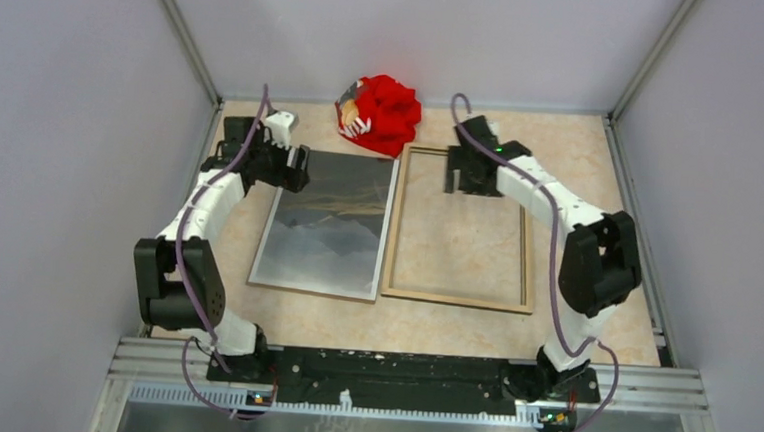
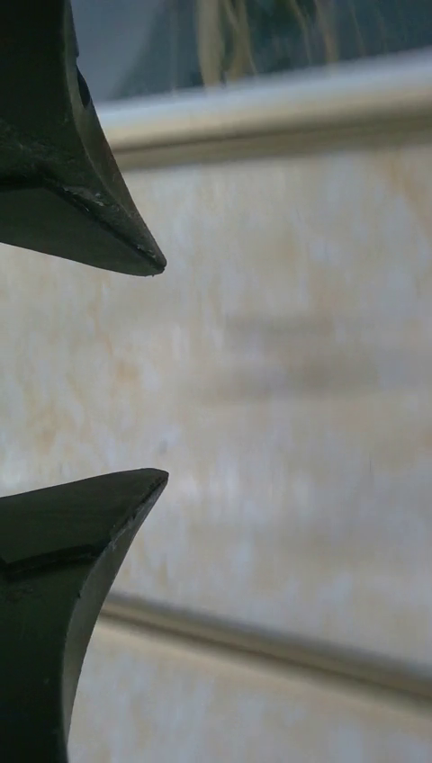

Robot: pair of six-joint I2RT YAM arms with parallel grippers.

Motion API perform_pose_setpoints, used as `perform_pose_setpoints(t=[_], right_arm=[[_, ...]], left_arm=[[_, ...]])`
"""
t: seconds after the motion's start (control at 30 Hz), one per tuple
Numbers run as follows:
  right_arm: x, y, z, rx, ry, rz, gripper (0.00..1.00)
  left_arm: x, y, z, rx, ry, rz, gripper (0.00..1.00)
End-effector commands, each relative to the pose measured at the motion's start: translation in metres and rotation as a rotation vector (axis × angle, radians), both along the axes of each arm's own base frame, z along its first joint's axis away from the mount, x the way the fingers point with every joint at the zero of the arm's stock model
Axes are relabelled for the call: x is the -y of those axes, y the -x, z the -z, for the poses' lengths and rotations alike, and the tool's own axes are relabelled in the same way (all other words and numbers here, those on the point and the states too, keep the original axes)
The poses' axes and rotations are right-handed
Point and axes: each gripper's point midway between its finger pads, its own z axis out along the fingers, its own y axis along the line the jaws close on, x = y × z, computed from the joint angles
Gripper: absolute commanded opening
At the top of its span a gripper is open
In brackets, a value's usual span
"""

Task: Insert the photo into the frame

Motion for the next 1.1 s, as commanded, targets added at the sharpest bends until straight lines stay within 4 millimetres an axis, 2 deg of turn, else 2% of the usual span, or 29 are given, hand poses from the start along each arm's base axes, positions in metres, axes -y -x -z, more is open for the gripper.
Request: perform_pose_setpoints(t=[0.0,0.07,0.13,0.2,0.3,0.47,0.67,0.93,1.07], right_arm=[[-0.133,0.006,0.004,0.039,-0.249,-0.217,0.78],[-0.167,0.010,0.014,0.035,-0.291,-0.272,0.77],[-0.184,0.010,0.028,0.022,-0.289,-0.283,0.75],[-0.193,0.011,0.045,-0.010,-0.279,-0.275,0.73],[-0.204,0.012,0.055,-0.009,-0.302,-0.283,0.71],[-0.210,0.014,0.077,-0.033,-0.310,-0.268,0.66],[-0.198,0.028,0.094,-0.034,-0.266,-0.237,0.47],[-0.162,0.054,0.095,0.019,-0.227,-0.157,0.44],[-0.155,0.058,0.093,0.040,-0.239,-0.127,0.43]], left_arm=[[-0.043,-0.005,0.018,-0.057,-0.003,-0.030,0.98],[-0.060,-0.002,0.036,-0.129,-0.005,-0.044,0.98],[-0.077,0.000,0.047,-0.184,-0.016,-0.069,0.98],[-0.088,0.006,0.056,-0.222,-0.007,-0.077,0.98],[-0.100,0.009,0.061,-0.214,-0.020,-0.090,0.98],[-0.108,0.014,0.063,-0.197,-0.045,-0.102,0.98],[-0.109,0.022,0.069,-0.198,-0.072,-0.100,0.98],[-0.111,0.035,0.080,-0.204,-0.115,-0.081,0.98],[-0.112,0.039,0.082,-0.206,-0.128,-0.073,0.98]])
